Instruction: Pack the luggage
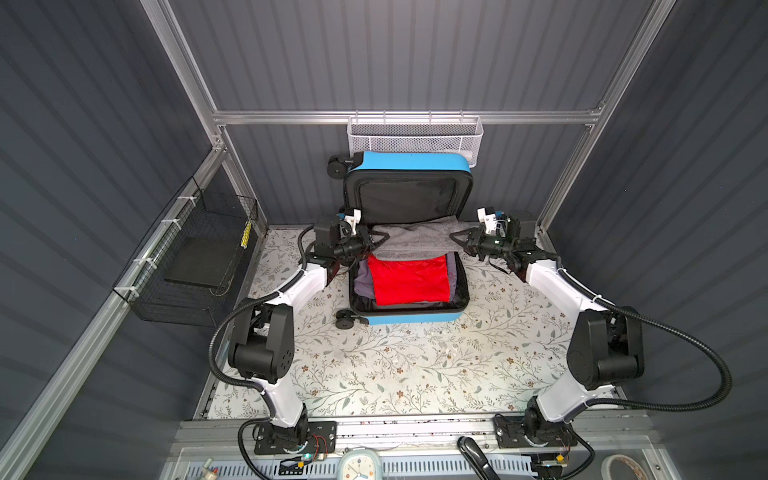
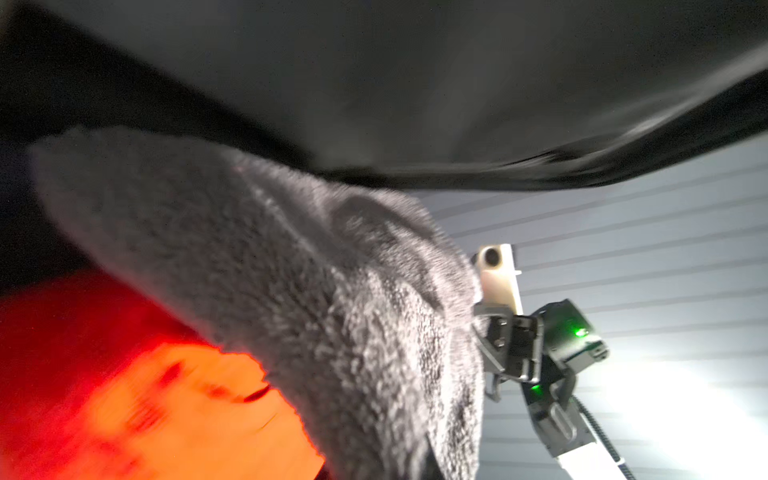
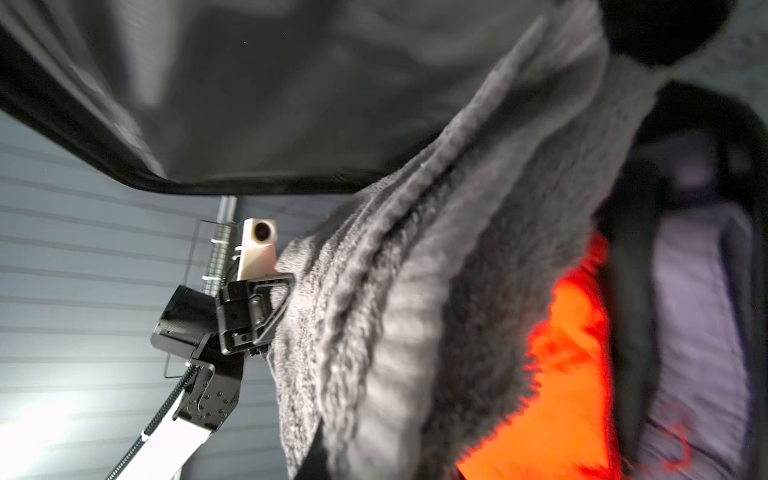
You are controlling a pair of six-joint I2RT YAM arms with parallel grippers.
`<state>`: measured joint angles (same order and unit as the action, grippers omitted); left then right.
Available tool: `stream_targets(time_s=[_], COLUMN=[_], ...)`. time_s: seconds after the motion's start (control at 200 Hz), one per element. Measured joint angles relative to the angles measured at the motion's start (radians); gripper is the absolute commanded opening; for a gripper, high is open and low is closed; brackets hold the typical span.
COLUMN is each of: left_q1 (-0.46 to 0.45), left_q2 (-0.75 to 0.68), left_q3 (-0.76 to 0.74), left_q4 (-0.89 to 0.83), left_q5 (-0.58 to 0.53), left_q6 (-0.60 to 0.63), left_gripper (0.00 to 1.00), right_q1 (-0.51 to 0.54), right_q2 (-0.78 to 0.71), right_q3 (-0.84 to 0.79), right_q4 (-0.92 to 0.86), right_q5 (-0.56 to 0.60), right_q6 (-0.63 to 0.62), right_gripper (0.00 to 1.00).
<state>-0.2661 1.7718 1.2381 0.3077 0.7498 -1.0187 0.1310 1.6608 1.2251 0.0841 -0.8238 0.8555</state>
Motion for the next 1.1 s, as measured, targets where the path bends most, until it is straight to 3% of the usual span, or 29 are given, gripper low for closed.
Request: stream_targets(time_s=[0.145, 0.185, 0.355, 0.525, 0.67, 0.75, 0.97, 1.101], left_q1=[-0.002, -0.003, -0.005, 0.006, 0.01, 0.01, 0.026, 0.071], left_q2=[0.0, 0.0, -0.014, -0.078, -0.148, -0.173, -0.199, -0.247], left_q3=[-0.135, -0.153, -0.201, -0.24, -0.266, -0.273, -0.275, -0.276], left_q4=[0.01, 0.015, 0.029, -0.001, -0.037, -0.068, -0.167, -0.244], left_q5=[0.009, 0.011, 0.013, -0.016, -0.055, -0.077, -0.132, -0.175], left_q6=[0.014, 0.018, 0.043, 0.066, 0.096, 0.118, 0.186, 0.235], left_gripper=[0.0, 0.05, 0.22, 0.2, 0.09, 0.11, 0.69, 0.93], right_q1=[0.01, 0.011, 0.011, 0.0, -0.002, 0.002, 0.028, 0.034], right_q2=[0.007, 0.01, 0.01, 0.01, 0.01, 0.01, 0.005, -0.041], right_q3=[-0.156, -0.193, -0.275, -0.278, -0.274, -0.267, -0.258, -0.257], right_q4=[0.014, 0.02, 0.06, 0.055, 0.028, 0.01, -0.011, -0.063], right_q5=[-0.006, -0.007, 0.001, 0.016, 0.019, 0.02, 0.028, 0.048], right_q6=[-0.012, -0.012, -0.009, -0.016, -0.034, -0.038, -0.05, -0.068], right_gripper=[0.0, 0.0, 0.16, 0.44, 0.46, 0.43, 0.54, 0.64])
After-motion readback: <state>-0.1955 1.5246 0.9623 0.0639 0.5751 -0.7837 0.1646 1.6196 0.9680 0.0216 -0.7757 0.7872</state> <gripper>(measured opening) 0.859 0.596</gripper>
